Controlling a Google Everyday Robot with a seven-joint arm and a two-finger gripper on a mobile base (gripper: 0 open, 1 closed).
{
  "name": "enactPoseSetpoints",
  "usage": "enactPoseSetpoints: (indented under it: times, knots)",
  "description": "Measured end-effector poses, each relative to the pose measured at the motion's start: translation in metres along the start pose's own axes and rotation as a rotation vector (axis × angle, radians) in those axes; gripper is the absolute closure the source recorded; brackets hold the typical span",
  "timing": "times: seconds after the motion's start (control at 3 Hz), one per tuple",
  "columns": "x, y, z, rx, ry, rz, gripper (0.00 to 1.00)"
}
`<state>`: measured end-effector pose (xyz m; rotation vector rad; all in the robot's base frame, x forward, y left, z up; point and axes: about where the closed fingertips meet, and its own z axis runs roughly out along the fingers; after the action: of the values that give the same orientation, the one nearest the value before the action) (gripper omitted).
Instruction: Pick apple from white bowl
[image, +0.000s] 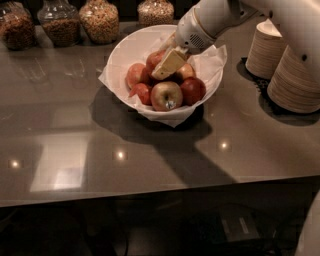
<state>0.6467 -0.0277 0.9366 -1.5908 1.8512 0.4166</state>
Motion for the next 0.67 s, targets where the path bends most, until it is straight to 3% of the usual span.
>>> enactPoseSetpoints:
  times: [0.67]
  knots:
    - [-0.016,0.005,-0.031,0.043,-0.033,-0.056,1.00]
